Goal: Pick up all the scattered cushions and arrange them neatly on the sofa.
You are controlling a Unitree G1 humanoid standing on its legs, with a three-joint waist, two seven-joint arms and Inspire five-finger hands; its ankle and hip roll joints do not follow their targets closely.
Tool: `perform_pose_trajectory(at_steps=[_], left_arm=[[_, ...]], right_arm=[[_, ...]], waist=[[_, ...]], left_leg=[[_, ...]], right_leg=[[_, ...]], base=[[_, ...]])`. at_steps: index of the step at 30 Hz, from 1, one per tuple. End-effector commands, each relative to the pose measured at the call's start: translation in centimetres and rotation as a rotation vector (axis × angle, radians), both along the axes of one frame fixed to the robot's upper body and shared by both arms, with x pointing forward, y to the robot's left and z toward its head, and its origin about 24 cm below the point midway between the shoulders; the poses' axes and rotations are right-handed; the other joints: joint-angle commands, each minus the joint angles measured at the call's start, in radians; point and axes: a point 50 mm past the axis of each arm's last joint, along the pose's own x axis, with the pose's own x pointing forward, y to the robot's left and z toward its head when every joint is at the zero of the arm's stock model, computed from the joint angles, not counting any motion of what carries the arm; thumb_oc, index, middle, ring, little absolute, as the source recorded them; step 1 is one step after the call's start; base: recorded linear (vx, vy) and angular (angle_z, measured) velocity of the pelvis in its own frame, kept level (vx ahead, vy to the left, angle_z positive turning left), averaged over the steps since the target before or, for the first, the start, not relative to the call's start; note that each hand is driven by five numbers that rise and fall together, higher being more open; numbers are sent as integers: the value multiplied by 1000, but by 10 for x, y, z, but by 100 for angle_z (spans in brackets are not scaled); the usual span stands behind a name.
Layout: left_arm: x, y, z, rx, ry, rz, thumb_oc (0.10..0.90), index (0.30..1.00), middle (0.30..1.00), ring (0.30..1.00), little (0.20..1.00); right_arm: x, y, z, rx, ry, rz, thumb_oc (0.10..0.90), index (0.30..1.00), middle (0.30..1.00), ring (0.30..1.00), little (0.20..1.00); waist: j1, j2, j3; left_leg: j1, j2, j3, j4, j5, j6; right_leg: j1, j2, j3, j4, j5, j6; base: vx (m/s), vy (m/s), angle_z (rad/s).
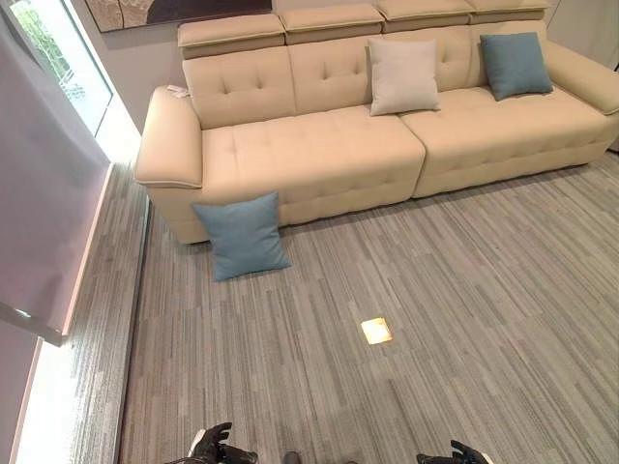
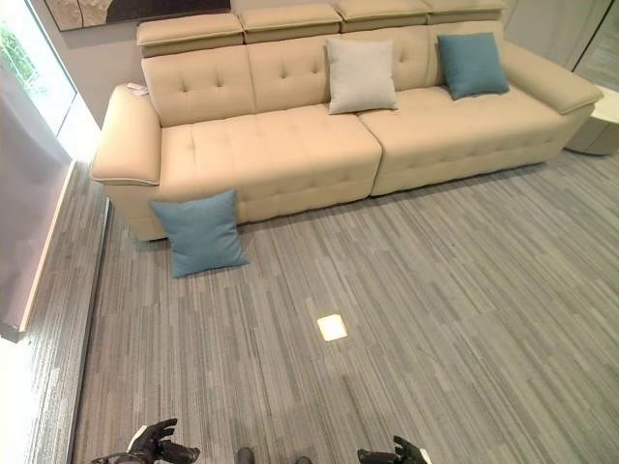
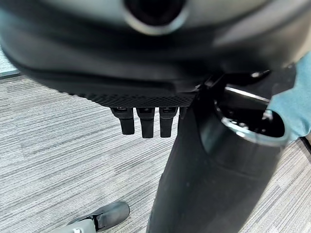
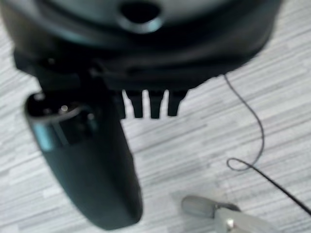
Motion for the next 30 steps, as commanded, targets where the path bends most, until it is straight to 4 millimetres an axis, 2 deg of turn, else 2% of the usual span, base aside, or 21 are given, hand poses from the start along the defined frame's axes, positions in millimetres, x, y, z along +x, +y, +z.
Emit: perform_pose_trajectory(at_steps=[1,15,30], left_arm=[[21,6,6,19,-42,-18,800,900,900,900,900],[16,4,3,13,-16,1,800,900,900,900,900],[14,7,4,29,-16,10,800,900,900,900,900]], right_arm=[[16,0,5,-24,-46,38,800,900,900,900,900],[13,3,2,-31,-13,75,800,900,900,900,900],[20,7,3,-45,-17,137,800,900,900,900,900]], waist=[[8,-30,-3],[11,-33,-1],[32,-42,15]], left_leg=[[15,22,17,0,-85,-42],[28,28,14,0,-88,-43],[-2,38,-29,0,-61,-54]], right_leg=[[-12,-87,-13,4,-8,115],[-1,-80,-17,4,-17,109],[-17,-65,-44,4,-24,93]], base=[[0,0,0],[0,-2,0],[-17,-30,10]])
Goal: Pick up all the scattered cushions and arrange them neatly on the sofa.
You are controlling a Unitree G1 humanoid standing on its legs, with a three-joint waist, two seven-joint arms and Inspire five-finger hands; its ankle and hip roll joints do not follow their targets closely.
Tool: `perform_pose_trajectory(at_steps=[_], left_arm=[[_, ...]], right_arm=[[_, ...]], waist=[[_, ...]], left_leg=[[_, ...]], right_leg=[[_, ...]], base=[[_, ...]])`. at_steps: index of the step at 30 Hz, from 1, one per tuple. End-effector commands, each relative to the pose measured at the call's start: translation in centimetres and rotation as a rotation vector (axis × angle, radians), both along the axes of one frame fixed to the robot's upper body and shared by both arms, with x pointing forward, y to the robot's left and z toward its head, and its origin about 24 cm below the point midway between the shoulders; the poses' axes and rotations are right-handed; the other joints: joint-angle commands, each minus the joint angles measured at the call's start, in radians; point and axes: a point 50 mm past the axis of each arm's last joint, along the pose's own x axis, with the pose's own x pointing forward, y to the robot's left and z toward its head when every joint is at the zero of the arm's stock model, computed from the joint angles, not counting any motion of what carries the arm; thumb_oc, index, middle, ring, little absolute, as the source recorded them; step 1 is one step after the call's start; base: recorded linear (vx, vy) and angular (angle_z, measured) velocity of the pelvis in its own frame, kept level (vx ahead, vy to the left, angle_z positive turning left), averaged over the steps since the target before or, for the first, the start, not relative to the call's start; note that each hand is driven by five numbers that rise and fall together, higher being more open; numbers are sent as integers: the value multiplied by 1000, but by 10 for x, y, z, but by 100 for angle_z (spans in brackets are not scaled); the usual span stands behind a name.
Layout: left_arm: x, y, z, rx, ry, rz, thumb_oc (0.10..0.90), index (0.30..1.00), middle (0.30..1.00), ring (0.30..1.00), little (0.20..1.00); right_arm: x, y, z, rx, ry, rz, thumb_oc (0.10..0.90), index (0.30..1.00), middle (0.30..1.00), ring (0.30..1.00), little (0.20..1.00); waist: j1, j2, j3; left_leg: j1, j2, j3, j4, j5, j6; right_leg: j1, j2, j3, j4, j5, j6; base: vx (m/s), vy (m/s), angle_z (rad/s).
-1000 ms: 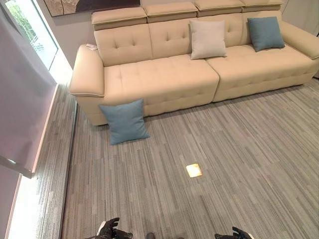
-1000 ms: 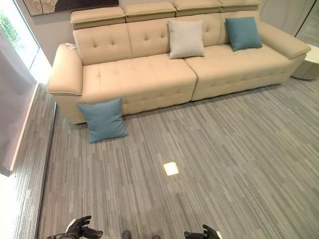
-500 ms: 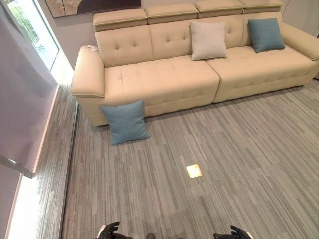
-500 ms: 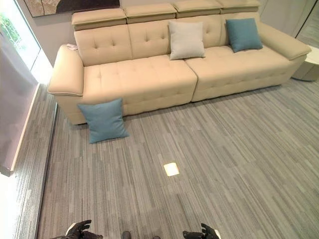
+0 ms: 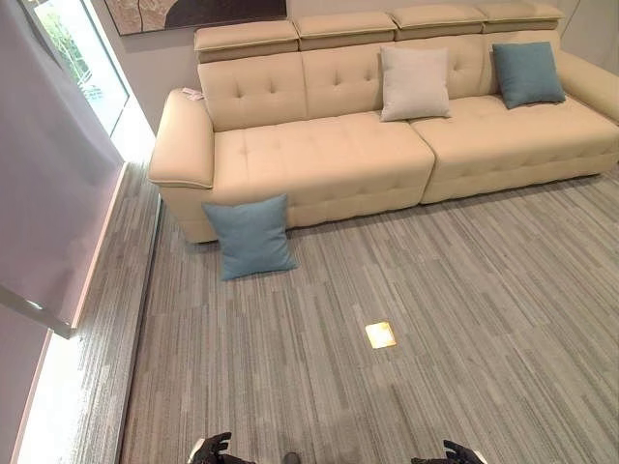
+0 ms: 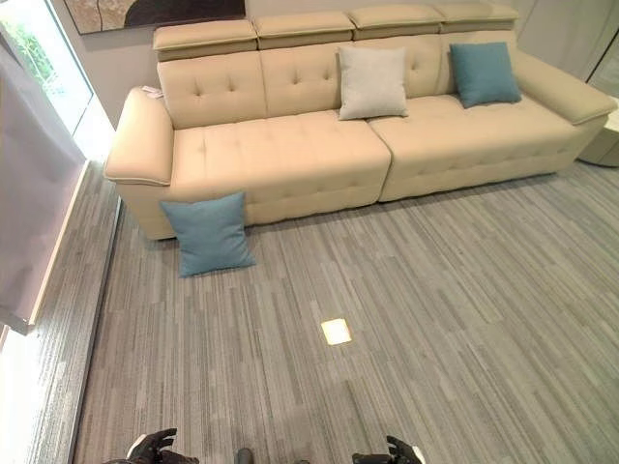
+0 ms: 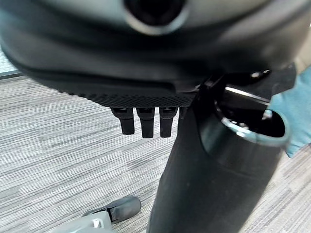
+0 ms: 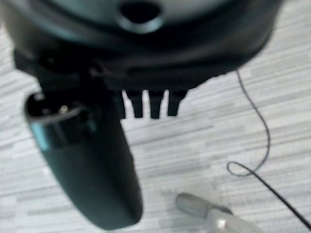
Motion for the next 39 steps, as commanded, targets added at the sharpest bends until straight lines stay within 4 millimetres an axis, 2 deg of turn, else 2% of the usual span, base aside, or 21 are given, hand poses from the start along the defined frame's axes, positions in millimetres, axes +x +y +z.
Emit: perform_pose_trajectory(at_steps=[1,5,10,12,13,19,20,21,22,23,26,28,29,30,31,32,33,34,35,36,39], left_arm=[[25,7,7,37,-62,5,800,900,900,900,900],[30,5,8,30,-80,14,800,900,900,900,900],[29,3,7,30,-71,6,800,900,900,900,900],[31,1,8,33,-77,2,800,900,900,900,900],[33,0,8,30,-83,2,800,900,900,900,900],[22,6,6,40,-43,19,800,900,900,900,900],[23,8,6,44,-44,22,800,900,900,900,900],[26,11,8,51,-55,20,800,900,900,900,900],[26,11,8,51,-55,20,800,900,900,900,900],[29,12,9,56,-64,19,800,900,900,900,900],[37,14,13,64,-92,27,800,900,900,900,900],[41,15,15,65,-110,23,800,900,900,900,900],[43,14,15,69,-118,12,800,900,900,900,900],[43,14,15,69,-118,12,800,900,900,900,900],[45,13,16,69,-124,1,800,900,900,900,900],[47,11,16,67,-126,-8,800,900,900,900,900],[49,11,17,59,-138,3,800,900,900,900,900],[49,11,17,59,-138,3,800,900,900,900,900],[49,10,17,55,-141,6,800,900,900,900,900],[51,7,17,49,-153,5,800,900,900,900,900],[57,6,19,46,-169,-12,800,900,900,900,900]], right_arm=[[16,0,5,-31,-46,42,800,900,900,900,900],[23,-1,7,-46,-57,69,800,900,900,900,900],[25,-3,8,-56,-58,72,800,900,900,900,900],[25,-5,8,-58,-59,59,800,900,900,900,900],[22,-6,8,-59,-45,48,800,900,900,900,900],[17,4,3,-34,-21,58,800,900,900,900,900],[18,6,3,-30,-23,66,800,900,900,900,900],[23,10,3,-21,-33,81,800,900,900,900,900],[23,10,3,-21,-33,81,800,900,900,900,900],[26,12,3,-18,-38,87,800,900,900,900,900],[32,16,4,-13,-47,108,800,900,900,900,900],[33,18,4,-9,-54,116,800,900,900,900,900],[33,18,4,-7,-56,118,800,900,900,900,900],[33,18,4,-7,-56,118,800,900,900,900,900],[34,19,4,-4,-58,119,800,900,900,900,900],[33,18,4,-6,-57,121,800,900,900,900,900],[32,19,4,-9,-54,126,800,900,900,900,900],[32,19,4,-9,-53,126,800,900,900,900,900],[30,19,3,-10,-44,129,800,900,900,900,900],[24,19,1,-6,-24,132,800,900,900,900,900],[18,17,0,-6,-9,120,800,900,900,900,900]], waist=[[28,-40,14],[47,-50,45],[51,-59,62],[43,-65,72],[40,-62,73],[45,-76,55],[47,-78,54],[48,-78,64],[49,-78,64],[50,-77,70],[40,-68,100],[31,-55,108],[22,-50,110],[22,-49,108],[12,-48,110],[3,-54,110],[2,-67,107],[1,-65,108],[-3,-71,105],[-20,-76,106],[-37,-83,103]], left_leg=[[11,36,26,0,-79,-30],[-55,33,1,61,-75,-32],[-120,18,-8,138,-86,-36],[-167,14,47,196,-94,-38],[-168,31,116,200,-107,-29],[-139,12,105,177,-133,3],[-134,7,102,173,-138,15],[-124,-1,101,165,-147,34],[-124,-1,101,165,-147,34],[-118,-5,103,163,-154,45],[-86,-19,103,155,-164,79],[-56,-17,80,128,-159,84],[-36,-19,60,112,-157,85],[-39,-18,60,112,-156,84],[-20,-21,47,100,-159,83],[10,-29,32,85,-175,80],[38,-39,28,72,-197,76],[40,-37,26,71,-198,75],[60,-42,20,66,-208,72],[106,-48,-5,59,-233,65],[134,-55,-31,60,-252,59]], right_leg=[[-26,-71,10,4,-23,94],[-43,-71,-7,4,-24,84],[-52,-84,-34,4,-22,80],[-58,-102,-67,4,-21,79],[-58,-108,-86,4,-25,80],[-35,-116,-90,41,-43,84],[-46,-125,-89,85,-56,85],[-91,-150,-85,191,-70,95],[-92,-150,-85,193,-71,95],[-120,-168,-79,252,-67,105],[-212,-219,-54,454,21,147],[-260,-201,-18,531,35,149],[-288,-169,16,540,28,140],[-289,-168,15,537,31,139],[-307,-135,43,519,19,133],[-317,-106,48,432,-3,125],[-336,-110,6,330,12,119],[-332,-108,3,327,13,118],[-340,-105,-14,263,33,122],[-367,-79,-3,187,72,137],[-362,-72,14,145,88,143]], base=[[-74,-64,12],[-70,-38,16],[-44,-3,37],[-63,60,51],[-28,78,60],[127,101,42],[88,203,18],[88,204,10],[60,198,4],[22,128,-4],[62,204,3],[156,136,9],[131,63,9],[149,41,12],[235,-7,31],[405,-45,35],[334,-60,36],[294,-69,21],[388,-69,19],[485,-92,11],[342,-81,33]])
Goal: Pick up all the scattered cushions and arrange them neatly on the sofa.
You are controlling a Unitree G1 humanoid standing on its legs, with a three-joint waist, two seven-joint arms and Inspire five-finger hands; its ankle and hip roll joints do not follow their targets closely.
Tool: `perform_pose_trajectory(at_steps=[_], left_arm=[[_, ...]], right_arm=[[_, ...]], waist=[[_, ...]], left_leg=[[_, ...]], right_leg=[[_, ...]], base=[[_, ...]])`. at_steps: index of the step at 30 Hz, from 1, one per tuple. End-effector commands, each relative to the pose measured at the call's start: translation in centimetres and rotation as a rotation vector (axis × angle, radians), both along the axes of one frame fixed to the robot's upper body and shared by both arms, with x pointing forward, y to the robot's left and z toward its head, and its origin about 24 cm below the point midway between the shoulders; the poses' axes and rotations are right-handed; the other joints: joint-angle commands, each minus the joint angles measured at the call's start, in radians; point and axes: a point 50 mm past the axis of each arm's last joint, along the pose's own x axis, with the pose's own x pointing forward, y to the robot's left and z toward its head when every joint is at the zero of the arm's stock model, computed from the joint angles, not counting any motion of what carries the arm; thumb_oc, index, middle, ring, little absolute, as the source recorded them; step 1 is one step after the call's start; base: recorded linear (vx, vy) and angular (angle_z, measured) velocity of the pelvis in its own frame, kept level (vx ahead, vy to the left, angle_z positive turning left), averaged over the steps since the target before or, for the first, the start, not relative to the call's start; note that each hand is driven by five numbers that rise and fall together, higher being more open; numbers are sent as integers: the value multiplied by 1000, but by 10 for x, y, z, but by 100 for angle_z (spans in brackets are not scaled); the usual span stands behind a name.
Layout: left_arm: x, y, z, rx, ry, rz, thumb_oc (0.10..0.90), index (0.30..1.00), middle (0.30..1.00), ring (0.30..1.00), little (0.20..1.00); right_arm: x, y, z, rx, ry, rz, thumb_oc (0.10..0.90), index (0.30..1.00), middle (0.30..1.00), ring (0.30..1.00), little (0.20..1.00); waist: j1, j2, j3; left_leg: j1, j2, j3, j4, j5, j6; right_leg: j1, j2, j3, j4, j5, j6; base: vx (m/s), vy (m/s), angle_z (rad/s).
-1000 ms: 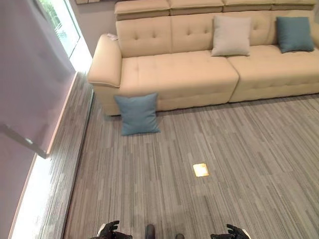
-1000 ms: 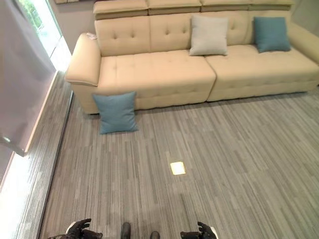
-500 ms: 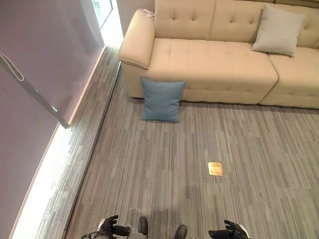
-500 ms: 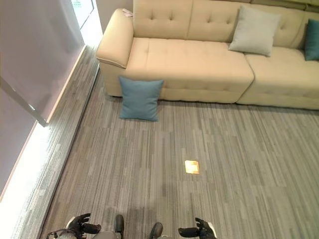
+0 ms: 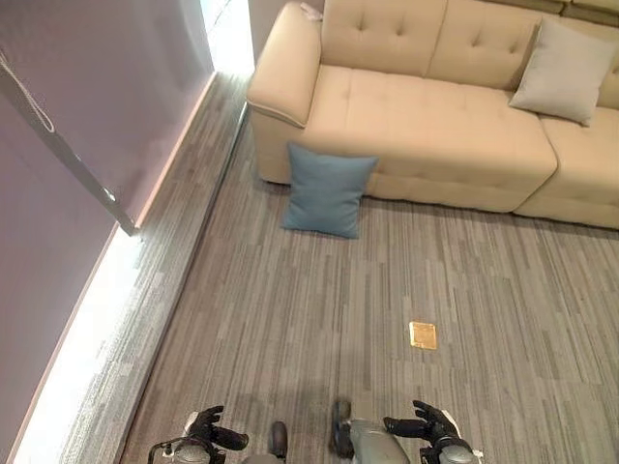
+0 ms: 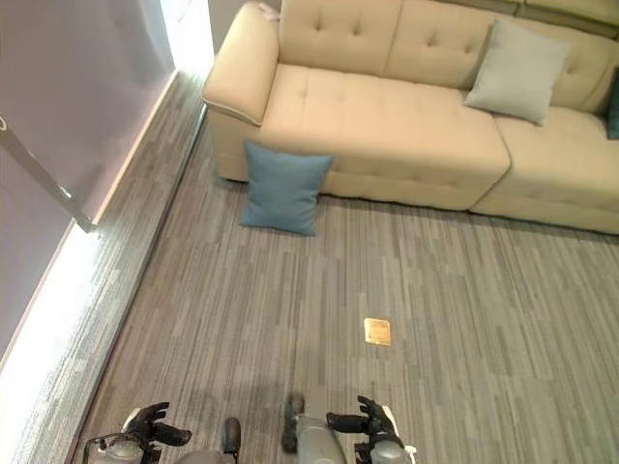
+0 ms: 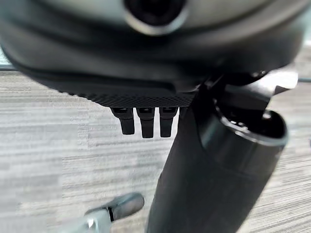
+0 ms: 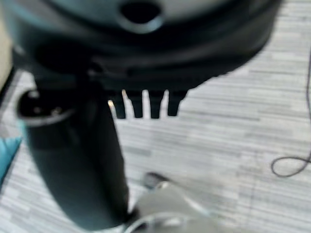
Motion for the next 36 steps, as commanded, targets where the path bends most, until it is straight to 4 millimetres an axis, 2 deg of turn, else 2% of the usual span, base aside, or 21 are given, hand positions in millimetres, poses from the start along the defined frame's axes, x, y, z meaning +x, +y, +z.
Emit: perform_pose_trajectory(at_steps=[1,3,5,6,7,8,9,10,12,13,14,15,16,19,21,25,28,31,32,35,36], left_arm=[[18,-3,8,10,-90,-38,800,900,900,900,900],[17,-4,7,4,-82,-41,800,900,900,900,900],[16,-4,6,1,-74,-44,800,900,900,900,900],[16,-4,6,1,-74,-44,800,900,900,900,900],[21,-4,8,-3,-88,-52,800,900,900,900,900],[23,-4,9,-1,-93,-52,800,900,900,900,900],[23,-4,9,-1,-93,-53,800,900,900,900,900],[29,-5,11,-4,-109,-50,800,900,900,900,900],[31,-6,12,-6,-113,-50,800,900,900,900,900],[30,-7,11,-6,-109,-57,800,900,900,900,900],[28,-7,10,-4,-102,-59,800,900,900,900,900],[26,-6,10,-1,-97,-62,800,900,900,900,900],[26,-6,10,-2,-96,-62,800,900,900,900,900],[22,-6,8,-12,-96,-35,800,900,900,900,900],[20,-6,8,-12,-93,-30,800,900,900,900,900],[7,-5,2,-12,-39,-36,800,900,900,900,900],[9,-4,3,-8,-46,-42,800,900,900,900,900],[14,-1,6,-2,-67,-37,800,900,900,900,900],[17,2,8,2,-80,-29,800,900,900,900,900],[19,3,9,9,-81,-32,800,900,900,900,900],[19,5,10,12,-79,-32,800,900,900,900,900]], right_arm=[[-36,-17,-8,-66,114,21,800,900,900,900,900],[-40,-18,-9,-59,124,2,800,900,900,900,900],[-40,-17,-9,-44,115,-13,800,900,900,900,900],[-40,-17,-9,-44,115,-13,800,900,900,900,900],[-34,-18,-7,-31,86,-29,800,900,900,900,900],[-30,-17,-6,-27,72,-39,800,900,900,900,900],[-30,-17,-6,-27,71,-39,800,900,900,900,900],[-29,-19,-5,-29,70,-52,800,900,900,900,900],[-29,-21,-5,-32,74,-58,800,900,900,900,900],[-30,-24,-4,-44,77,-59,800,900,900,900,900],[-32,-25,-4,-51,82,-60,800,900,900,900,900],[-33,-27,-5,-58,90,-59,800,900,900,900,900],[-34,-27,-5,-58,90,-59,800,900,900,900,900],[-37,-30,-5,-80,105,-62,800,900,900,900,900],[-39,-30,-5,-81,111,-60,800,900,900,900,900],[-45,-24,-9,-62,134,-56,800,900,900,900,900],[-40,-22,-8,-53,116,-36,800,900,900,900,900],[-33,-21,-6,-48,100,-27,800,900,900,900,900],[-29,-20,-5,-48,87,-23,800,900,900,900,900],[-26,-20,-4,-47,81,-20,800,900,900,900,900],[-23,-18,-4,-50,73,-9,800,900,900,900,900]], waist=[[-15,1,-39],[-22,7,-58],[-29,14,-68],[-29,14,-68],[-28,3,-55],[-26,-8,-48],[-26,-7,-49],[-13,-28,-33],[-7,-36,-27],[4,-40,-26],[7,-34,-23],[11,-31,-29],[10,-32,-28],[39,-9,-23],[43,-10,-23],[51,-12,-59],[63,-17,-70],[63,-17,-66],[55,-4,-58],[42,7,-52],[33,14,-50]], left_leg=[[109,-53,-63,57,-152,-46],[109,-39,-61,81,-138,-66],[91,-19,-41,166,-92,-106],[90,-19,-41,168,-93,-106],[-9,0,-4,372,-6,-150],[-47,12,16,448,26,-156],[-52,14,15,454,23,-156],[-149,36,66,541,12,-135],[-187,40,86,534,-8,-121],[-220,44,109,427,-44,-103],[-233,48,112,362,-42,-106],[-268,51,118,311,-7,-109],[-266,50,118,309,-7,-109],[-331,49,84,198,102,-134],[-342,50,91,205,107,-135],[-290,27,92,183,70,-101],[-272,11,118,214,10,-72],[-228,-3,137,230,-39,-33],[-187,-4,141,222,-58,-19],[-142,-3,132,195,-65,-15],[-100,-2,128,166,-74,-19]], right_leg=[[106,54,23,-57,76,-15],[118,62,28,-50,71,-26],[156,73,30,-57,56,-45],[157,73,30,-58,56,-45],[204,76,46,-73,36,-73],[222,74,52,-79,28,-87],[221,76,51,-79,28,-88],[257,59,54,-94,9,-100],[273,51,55,-100,0,-100],[303,44,54,-111,-19,-89],[318,45,52,-113,-33,-85],[330,48,53,-119,-42,-86],[332,47,53,-119,-43,-86],[392,81,93,-128,-85,-91],[402,79,99,-122,-94,-92],[430,56,128,-44,-130,-73],[411,13,116,36,-128,-34],[328,-27,118,216,-26,4],[271,-44,92,303,27,17],[217,-40,70,329,29,5],[186,-43,18,272,0,-4]], base=[[308,-80,67],[357,-117,54],[238,-101,36],[190,-122,6],[186,-154,2],[183,-154,7],[157,-146,-5],[163,-111,-10],[212,-64,-1],[274,26,24],[375,34,20],[191,32,18],[188,30,17],[279,78,0],[294,118,-23],[350,203,-37],[207,196,-33],[199,178,-26],[251,180,-22],[241,80,-6],[315,-3,9]])
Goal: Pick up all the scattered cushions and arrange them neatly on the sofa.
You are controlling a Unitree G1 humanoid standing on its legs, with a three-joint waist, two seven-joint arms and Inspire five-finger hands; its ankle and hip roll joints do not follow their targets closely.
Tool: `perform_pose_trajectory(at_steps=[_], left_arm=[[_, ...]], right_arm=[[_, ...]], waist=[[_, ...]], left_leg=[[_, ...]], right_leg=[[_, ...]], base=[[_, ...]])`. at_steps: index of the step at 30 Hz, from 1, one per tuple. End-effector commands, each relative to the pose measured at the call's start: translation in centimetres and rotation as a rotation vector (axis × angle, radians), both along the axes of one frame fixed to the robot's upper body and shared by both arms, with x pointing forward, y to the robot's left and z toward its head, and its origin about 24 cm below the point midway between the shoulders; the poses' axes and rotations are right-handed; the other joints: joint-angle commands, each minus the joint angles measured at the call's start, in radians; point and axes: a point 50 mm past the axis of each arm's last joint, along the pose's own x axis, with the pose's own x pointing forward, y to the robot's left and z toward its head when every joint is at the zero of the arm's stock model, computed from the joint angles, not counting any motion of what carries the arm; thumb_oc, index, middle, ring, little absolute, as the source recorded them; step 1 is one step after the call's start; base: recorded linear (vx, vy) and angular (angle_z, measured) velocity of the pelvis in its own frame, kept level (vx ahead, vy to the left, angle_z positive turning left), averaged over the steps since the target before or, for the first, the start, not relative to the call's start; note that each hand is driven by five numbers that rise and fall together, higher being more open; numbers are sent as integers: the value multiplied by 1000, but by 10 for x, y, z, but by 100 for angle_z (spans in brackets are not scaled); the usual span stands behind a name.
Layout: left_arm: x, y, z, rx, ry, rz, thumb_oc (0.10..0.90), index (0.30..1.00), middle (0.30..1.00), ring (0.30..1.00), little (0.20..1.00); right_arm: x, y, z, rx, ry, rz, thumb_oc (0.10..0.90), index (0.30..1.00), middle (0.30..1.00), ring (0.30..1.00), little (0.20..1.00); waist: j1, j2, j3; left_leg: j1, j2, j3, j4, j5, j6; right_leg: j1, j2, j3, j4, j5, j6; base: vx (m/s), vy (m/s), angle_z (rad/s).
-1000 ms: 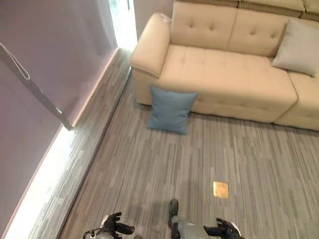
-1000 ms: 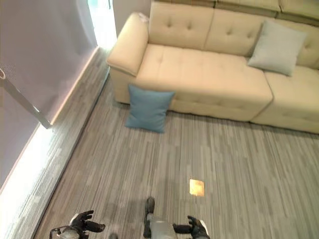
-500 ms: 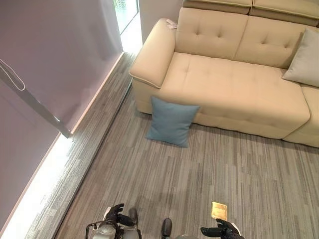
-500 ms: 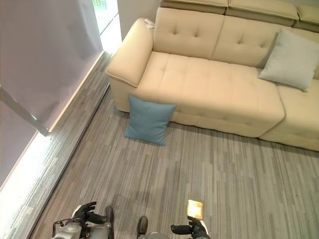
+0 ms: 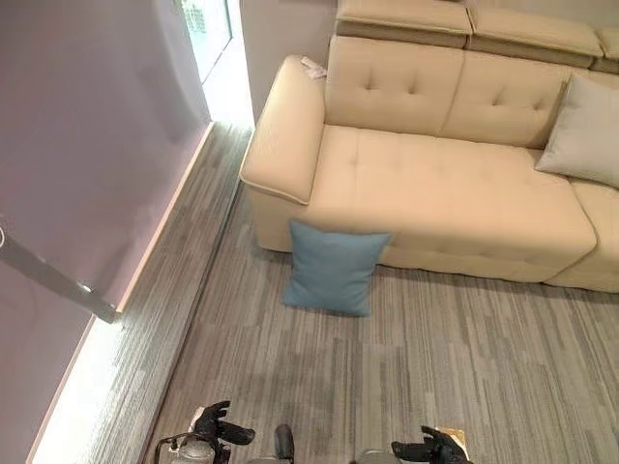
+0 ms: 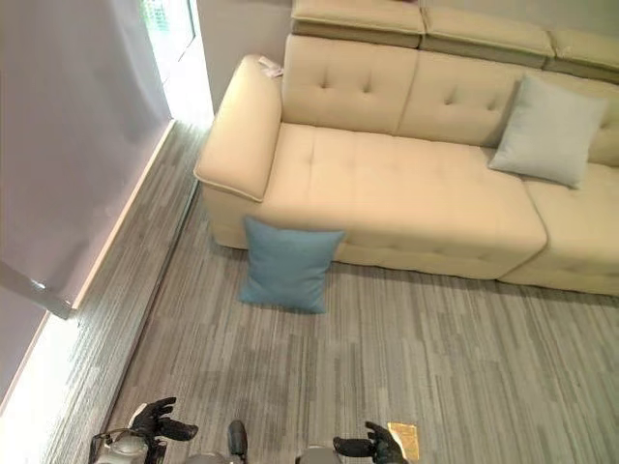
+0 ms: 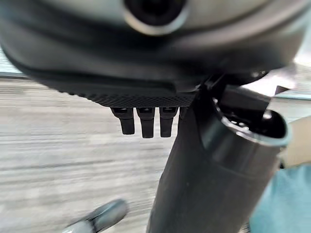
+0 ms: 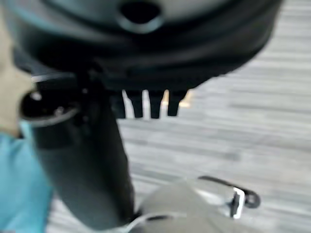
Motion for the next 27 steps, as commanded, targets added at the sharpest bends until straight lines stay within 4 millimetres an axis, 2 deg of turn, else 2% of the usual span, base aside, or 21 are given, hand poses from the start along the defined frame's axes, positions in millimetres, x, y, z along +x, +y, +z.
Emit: perform_pose_trajectory(at_steps=[1,3,6,7,9,11,12,13,15,16,17,18,19,20,21,22,23,24,25,26,27], left_arm=[[5,2,3,1,-36,9,800,900,900,900,900],[5,3,3,2,-34,13,800,900,900,900,900],[2,4,2,7,-23,12,800,900,900,900,900],[2,4,2,10,-21,4,800,900,900,900,900],[0,1,1,21,-6,-35,800,900,900,900,900],[-5,-2,-2,5,16,-32,800,900,900,900,900],[-5,-1,-2,6,16,-31,800,900,900,900,900],[-6,-2,-3,2,18,-31,800,900,900,900,900],[-5,-6,-3,-19,13,-32,800,900,900,900,900],[-3,-6,-3,-21,8,-31,800,900,900,900,900],[-3,-6,-3,-21,8,-31,800,900,900,900,900],[1,-8,-1,-22,-2,-35,800,900,900,900,900],[3,-9,-1,-23,-9,-41,800,900,900,900,900],[3,-9,-1,-23,-9,-41,800,900,900,900,900],[6,-10,0,-25,-18,-47,800,900,900,900,900],[8,-13,1,-25,-21,-61,800,900,900,900,900],[10,-13,1,-24,-24,-65,800,900,900,900,900],[9,-13,1,-24,-23,-66,800,900,900,900,900],[9,-15,1,-23,-23,-70,800,900,900,900,900],[8,-15,1,-25,-26,-59,800,900,900,900,900],[5,-15,-1,-34,-16,-51,800,900,900,900,900]], right_arm=[[-1,-12,3,-46,2,34,800,900,900,900,900],[0,-12,3,-52,2,40,800,900,900,900,900],[-1,-14,3,-61,14,56,800,900,900,900,900],[-1,-14,3,-61,17,59,800,900,900,900,900],[-10,-17,1,-61,37,49,800,900,900,900,900],[-17,-20,0,-65,60,33,800,900,900,900,900],[-17,-19,0,-64,60,33,800,900,900,900,900],[-19,-20,0,-62,62,26,800,900,900,900,900],[-20,-21,0,-54,59,5,800,900,900,900,900],[-19,-21,0,-50,54,-5,800,900,900,900,900],[-19,-21,0,-50,54,-5,800,900,900,900,900],[-20,-22,0,-50,59,-15,800,900,900,900,900],[-19,-23,0,-52,57,-19,800,900,900,900,900],[-19,-23,0,-51,57,-19,800,900,900,900,900],[-18,-23,0,-52,52,-21,800,900,900,900,900],[-19,-25,1,-56,52,-23,800,900,900,900,900],[-20,-25,1,-59,53,-24,800,900,900,900,900],[-20,-25,1,-60,54,-24,800,900,900,900,900],[-19,-26,1,-69,53,-23,800,900,900,900,900],[-19,-28,2,-79,55,-22,800,900,900,900,900],[-20,-27,1,-75,57,-25,800,900,900,900,900]], waist=[[6,11,22],[4,10,19],[-18,2,30],[-25,-4,30],[-42,-6,26],[-43,0,10],[-45,-2,8],[-46,-2,4],[-38,-8,14],[-37,-16,15],[-38,-15,16],[-30,-26,25],[-23,-27,33],[-25,-30,30],[-21,-34,31],[-20,-32,28],[-20,-28,25],[-18,-27,30],[-10,-14,28],[3,-5,35],[3,-1,29]], left_leg=[[-16,49,-27,129,-151,-45],[12,43,-34,113,-169,-50],[68,32,-50,94,-179,-62],[75,25,-61,94,-181,-65],[112,21,-82,120,-218,-76],[117,37,-80,168,-199,-100],[114,34,-81,167,-195,-100],[101,46,-76,219,-176,-115],[16,91,-54,447,-107,-149],[-10,95,-52,486,-77,-154],[-12,96,-53,490,-78,-155],[-71,109,-37,541,-71,-145],[-98,116,-31,540,-94,-137],[-100,113,-31,535,-89,-136],[-124,110,-28,493,-107,-128],[-135,111,-19,385,-119,-124],[-151,115,-16,327,-107,-129],[-143,116,-15,327,-111,-129],[-196,118,-26,237,-38,-140],[-228,112,-53,202,7,-152],[-210,109,-63,171,1,-151]], right_leg=[[69,41,-100,-352,226,-29],[40,42,-124,-399,223,-23],[3,67,-159,-553,283,-16],[-8,67,-154,-580,295,-9],[23,98,-101,-613,293,-30],[50,114,-98,-621,297,-49],[47,111,-99,-622,299,-49],[67,119,-98,-631,295,-59],[135,137,-79,-652,264,-101],[148,141,-74,-657,253,-112],[148,142,-75,-657,253,-112],[179,136,-65,-664,233,-125],[195,137,-59,-667,226,-126],[191,134,-60,-667,227,-126],[204,131,-54,-674,218,-121],[219,127,-55,-677,204,-114],[226,129,-55,-680,196,-111],[233,129,-53,-680,194,-110],[255,144,-39,-687,177,-112],[280,156,-18,-687,161,-113],[285,158,-10,-685,156,-110]], base=[[313,-2,13],[248,-23,3],[324,-72,-11],[320,-133,-3],[349,-138,29],[215,-99,51],[159,-107,40],[185,-166,13],[226,-212,-15],[100,-107,-10],[152,-105,-18],[146,-55,-13],[145,-54,-5],[125,-4,13],[212,35,3],[286,62,6],[217,61,2],[219,85,12],[279,134,6],[347,192,-2],[206,135,-11]])
